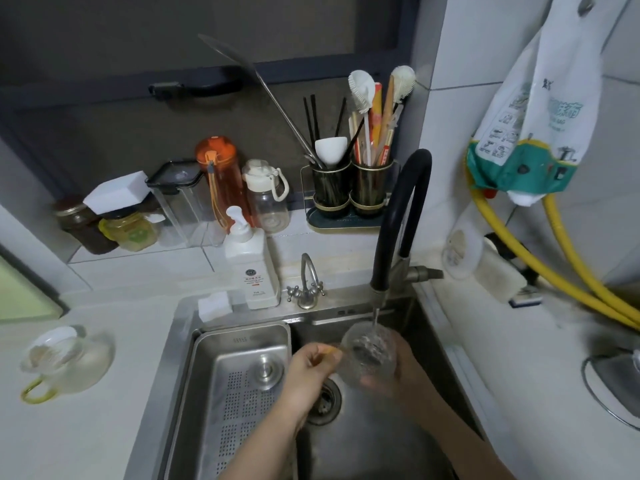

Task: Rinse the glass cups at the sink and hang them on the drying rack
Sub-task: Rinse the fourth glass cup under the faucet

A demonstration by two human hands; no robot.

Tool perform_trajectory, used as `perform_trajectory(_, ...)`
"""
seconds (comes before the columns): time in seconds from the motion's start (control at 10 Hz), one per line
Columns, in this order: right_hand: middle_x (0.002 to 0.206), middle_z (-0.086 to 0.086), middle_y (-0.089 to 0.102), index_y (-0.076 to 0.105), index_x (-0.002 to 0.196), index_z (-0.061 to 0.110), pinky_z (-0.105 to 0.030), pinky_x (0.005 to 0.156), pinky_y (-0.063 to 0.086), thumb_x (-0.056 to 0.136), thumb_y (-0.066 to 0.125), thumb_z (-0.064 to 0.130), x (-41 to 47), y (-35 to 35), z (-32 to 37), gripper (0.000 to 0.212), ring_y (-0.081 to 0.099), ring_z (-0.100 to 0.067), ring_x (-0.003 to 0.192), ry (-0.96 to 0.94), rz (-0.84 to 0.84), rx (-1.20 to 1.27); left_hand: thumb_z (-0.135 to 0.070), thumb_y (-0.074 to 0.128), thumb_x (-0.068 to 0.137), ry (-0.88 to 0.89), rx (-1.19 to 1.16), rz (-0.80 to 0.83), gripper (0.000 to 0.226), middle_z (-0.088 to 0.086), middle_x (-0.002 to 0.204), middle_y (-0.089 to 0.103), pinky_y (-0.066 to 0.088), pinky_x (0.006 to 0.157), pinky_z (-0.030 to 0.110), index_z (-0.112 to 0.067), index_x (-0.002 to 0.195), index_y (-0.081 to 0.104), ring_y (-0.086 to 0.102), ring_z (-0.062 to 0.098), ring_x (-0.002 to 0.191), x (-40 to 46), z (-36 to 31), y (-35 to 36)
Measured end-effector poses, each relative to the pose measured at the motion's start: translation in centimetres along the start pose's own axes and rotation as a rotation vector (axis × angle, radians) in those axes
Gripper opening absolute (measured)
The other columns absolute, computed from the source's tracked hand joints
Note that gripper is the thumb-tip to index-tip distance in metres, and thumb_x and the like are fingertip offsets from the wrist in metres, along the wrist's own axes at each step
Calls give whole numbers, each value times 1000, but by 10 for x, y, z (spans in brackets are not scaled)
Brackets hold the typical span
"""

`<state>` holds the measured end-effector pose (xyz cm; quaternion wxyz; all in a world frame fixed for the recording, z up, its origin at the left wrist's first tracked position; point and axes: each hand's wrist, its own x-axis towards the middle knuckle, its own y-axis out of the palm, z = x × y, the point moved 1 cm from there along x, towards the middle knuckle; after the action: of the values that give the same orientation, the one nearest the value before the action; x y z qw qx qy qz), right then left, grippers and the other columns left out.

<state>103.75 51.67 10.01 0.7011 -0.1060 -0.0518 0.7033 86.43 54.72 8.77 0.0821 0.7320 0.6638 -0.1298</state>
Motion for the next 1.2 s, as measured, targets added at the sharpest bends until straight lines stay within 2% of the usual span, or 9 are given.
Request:
perform_trajectory(0.1,93,10,64,51,108,19,-1,69,44,71,71,-16,2,10,23,55,60,14,90,-32,5,12,-9,64,87,28,-32,-22,4,1,77,65,47,75,25,-10,83,65,59,12,75,9,-3,-12)
perform_trajectory(0.2,100,23,49,42,123,28,-4,73,42,76,75,3,3,-1,31,63,51,11,90,40,-29,-66,-10,61,89,59,9,41,11,-1,79,63,48,84,33,-16,80,62,57,13,78,13,-10,4)
perform_trajectory(0.3,100,18,54,41,101,47,-14,78,46,75,75,6,-12,-2,29,59,54,4,89,48,-118,-72,-14,65,86,57,50,106,10,0,81,67,51,85,38,-20,78,66,61,15,80,11,-7,11)
perform_trajectory(0.4,76,15,58,57,93,45,-10,71,45,76,71,26,-10,21,35,30,56,4,74,0,-122,-214,-12,66,86,67,35,58,8,2,83,68,50,76,28,-18,81,67,61,14,78,17,-4,-3)
perform_trajectory(0.5,80,20,51,54,99,30,-6,67,42,78,72,12,0,22,42,33,54,3,78,56,-169,-161,-13,62,90,40,-22,34,9,6,92,67,50,84,34,-19,85,65,62,18,85,23,-9,0)
perform_trajectory(0.6,71,15,59,55,74,32,-12,67,46,77,73,4,-7,14,32,33,63,1,74,80,-285,-148,-11,60,90,-2,-4,99,10,2,85,66,52,79,34,-18,84,64,61,18,82,21,-7,15)
perform_trajectory(0.8,112,11,55,42,123,28,-14,79,46,74,77,28,-7,26,-3,60,57,-4,99,217,-235,0,-13,67,86,39,-107,78,17,7,95,72,52,86,37,-17,102,64,67,22,91,27,-9,-7)
perform_trajectory(1.0,124,-3,53,38,133,19,-44,88,55,68,75,52,0,36,9,82,58,-19,110,260,-291,195,-37,69,82,-10,-381,348,39,11,115,67,49,88,54,-20,116,62,65,29,107,9,-14,10)
perform_trajectory(1.2,119,15,47,63,109,15,-1,86,38,92,56,14,-7,31,13,18,47,-3,116,102,-140,-26,-57,71,71,-43,-158,324,58,5,122,64,54,86,47,-36,123,54,64,24,108,27,-16,1)
